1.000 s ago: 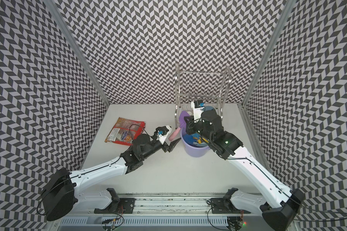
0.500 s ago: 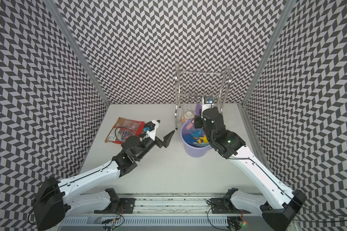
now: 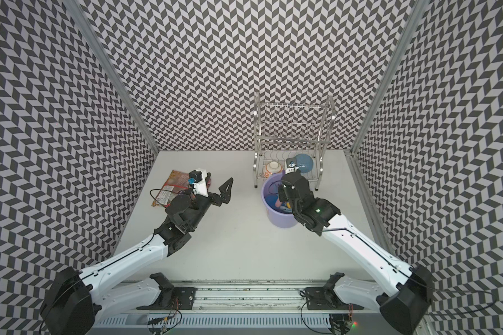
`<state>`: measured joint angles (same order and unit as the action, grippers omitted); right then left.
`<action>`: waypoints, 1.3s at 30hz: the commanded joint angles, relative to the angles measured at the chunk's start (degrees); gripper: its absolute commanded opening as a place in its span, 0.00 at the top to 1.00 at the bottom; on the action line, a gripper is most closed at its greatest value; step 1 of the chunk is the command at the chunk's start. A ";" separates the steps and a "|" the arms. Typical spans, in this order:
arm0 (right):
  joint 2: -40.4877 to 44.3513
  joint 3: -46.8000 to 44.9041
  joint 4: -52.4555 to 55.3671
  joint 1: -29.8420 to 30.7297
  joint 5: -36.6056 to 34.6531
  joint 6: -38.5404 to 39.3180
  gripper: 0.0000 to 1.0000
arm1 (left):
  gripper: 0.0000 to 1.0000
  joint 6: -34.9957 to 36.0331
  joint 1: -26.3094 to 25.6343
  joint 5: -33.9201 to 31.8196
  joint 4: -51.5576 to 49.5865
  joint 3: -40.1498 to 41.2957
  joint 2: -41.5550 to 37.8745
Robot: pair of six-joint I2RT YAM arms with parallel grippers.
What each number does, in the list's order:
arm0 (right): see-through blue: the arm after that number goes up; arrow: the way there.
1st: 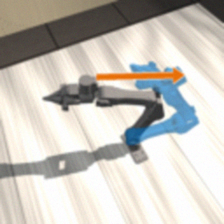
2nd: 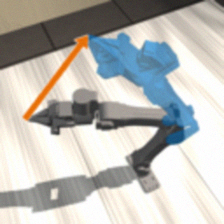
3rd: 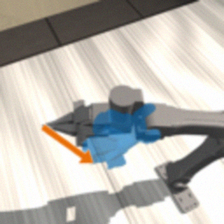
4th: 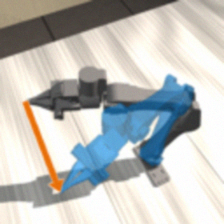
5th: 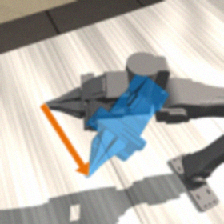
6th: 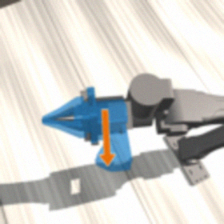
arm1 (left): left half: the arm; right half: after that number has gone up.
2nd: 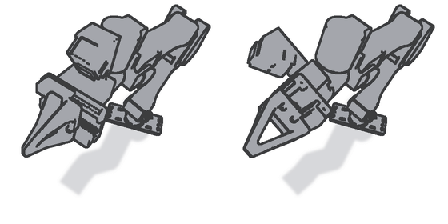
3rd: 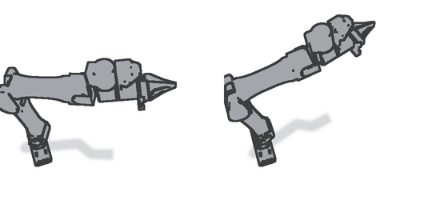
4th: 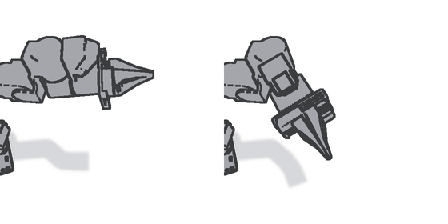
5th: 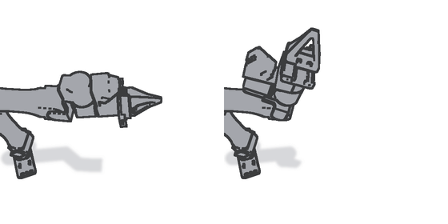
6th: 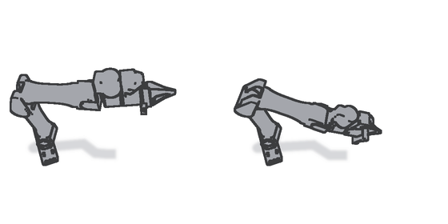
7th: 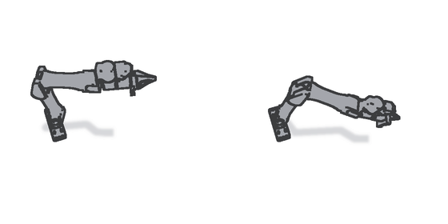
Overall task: Organize the gardening tools
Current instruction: Place the gardening tool in the container.
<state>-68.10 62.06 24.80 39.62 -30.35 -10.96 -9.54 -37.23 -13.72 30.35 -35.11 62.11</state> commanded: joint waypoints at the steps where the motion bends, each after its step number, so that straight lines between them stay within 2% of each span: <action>1: -1.11 -0.67 -5.11 1.51 -2.56 -1.60 1.00 | 0.00 -1.29 0.64 -1.66 -0.10 0.46 -1.40; 13: -3.77 -11.57 -16.33 4.11 -6.33 -1.78 1.00 | 0.00 -2.84 2.14 -5.50 0.31 2.79 -3.37; 17: -5.42 -13.08 -17.70 4.15 -8.67 -2.10 0.97 | 0.00 -3.04 2.44 -5.69 0.25 2.95 -3.49; 21: -6.26 -14.55 -19.93 4.24 -5.63 -2.37 0.95 | 0.00 -3.47 2.91 -6.23 0.06 3.12 -3.47; 24: -7.29 -14.62 -20.55 4.59 -2.98 -3.24 0.89 | 0.00 -3.90 3.44 -6.60 -0.26 3.12 -3.48; 27: -7.47 -13.75 -20.12 4.68 -3.00 -3.81 0.78 | 0.00 -4.04 4.06 -8.38 -1.30 3.28 -3.66; 32: -4.93 -9.04 -16.83 4.68 -7.31 -3.02 0.42 | 0.00 -5.21 5.82 -12.02 -2.96 4.53 -5.51; 37: -1.98 -4.41 -13.77 3.30 -10.84 -2.34 0.22 | 0.00 -6.67 9.73 -13.26 -5.39 5.42 -7.97; 39: 0.09 -4.09 -13.87 1.24 -12.33 -2.91 0.08 | 0.00 -7.29 11.96 -13.55 -5.82 5.74 -8.62</action>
<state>-71.40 56.49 11.00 42.81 -38.50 -13.43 -15.31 -27.49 -25.28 26.22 -29.78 55.07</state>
